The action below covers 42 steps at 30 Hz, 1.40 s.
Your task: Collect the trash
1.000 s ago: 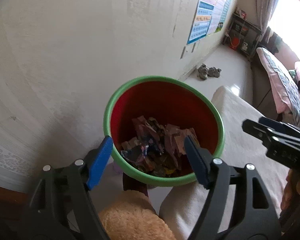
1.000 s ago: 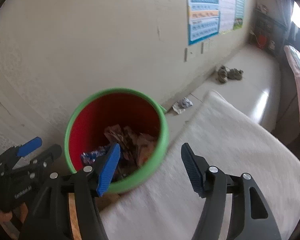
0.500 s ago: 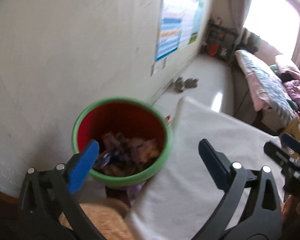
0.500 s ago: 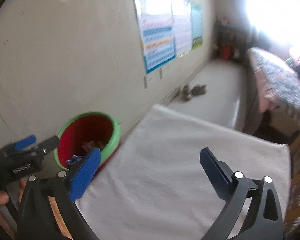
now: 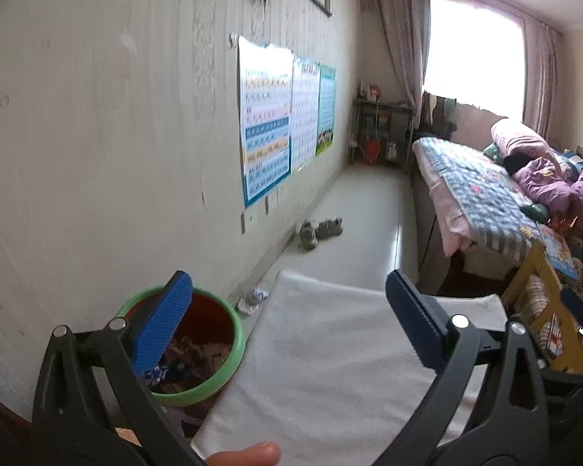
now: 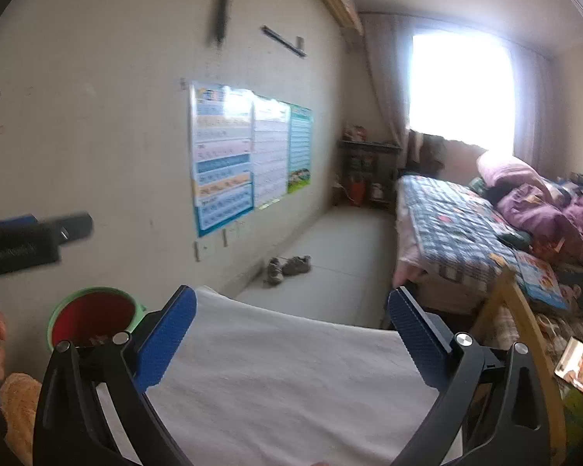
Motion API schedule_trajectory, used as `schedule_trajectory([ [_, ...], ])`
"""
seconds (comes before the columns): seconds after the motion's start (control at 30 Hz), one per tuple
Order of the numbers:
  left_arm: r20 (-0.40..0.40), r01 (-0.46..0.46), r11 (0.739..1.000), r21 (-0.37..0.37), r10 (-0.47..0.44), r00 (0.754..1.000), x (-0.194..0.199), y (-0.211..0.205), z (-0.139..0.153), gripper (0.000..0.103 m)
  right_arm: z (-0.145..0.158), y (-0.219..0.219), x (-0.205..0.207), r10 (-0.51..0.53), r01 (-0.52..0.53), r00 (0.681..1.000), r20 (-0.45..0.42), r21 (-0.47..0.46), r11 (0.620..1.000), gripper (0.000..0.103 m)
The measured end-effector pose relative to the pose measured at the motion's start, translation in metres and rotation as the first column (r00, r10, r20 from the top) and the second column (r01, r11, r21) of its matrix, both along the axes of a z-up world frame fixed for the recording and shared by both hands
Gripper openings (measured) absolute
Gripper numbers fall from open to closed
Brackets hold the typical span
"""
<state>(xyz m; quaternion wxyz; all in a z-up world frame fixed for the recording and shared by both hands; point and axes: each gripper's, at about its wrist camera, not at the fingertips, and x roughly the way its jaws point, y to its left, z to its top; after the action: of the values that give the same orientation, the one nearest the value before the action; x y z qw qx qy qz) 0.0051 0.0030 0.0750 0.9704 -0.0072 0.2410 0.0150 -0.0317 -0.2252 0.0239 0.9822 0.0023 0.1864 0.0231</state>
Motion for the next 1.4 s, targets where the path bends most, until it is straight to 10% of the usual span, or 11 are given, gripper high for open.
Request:
schedule_trajectory([
  [1.4, -0.016, 0.02, 1.0, -0.012, -0.021, 1.0, -0.004, -0.016, 0.013, 0.097, -0.019, -0.029, -0.007, -0.079, 0.082, 0.995, -0.062, 0.046, 0.996, 0.096],
])
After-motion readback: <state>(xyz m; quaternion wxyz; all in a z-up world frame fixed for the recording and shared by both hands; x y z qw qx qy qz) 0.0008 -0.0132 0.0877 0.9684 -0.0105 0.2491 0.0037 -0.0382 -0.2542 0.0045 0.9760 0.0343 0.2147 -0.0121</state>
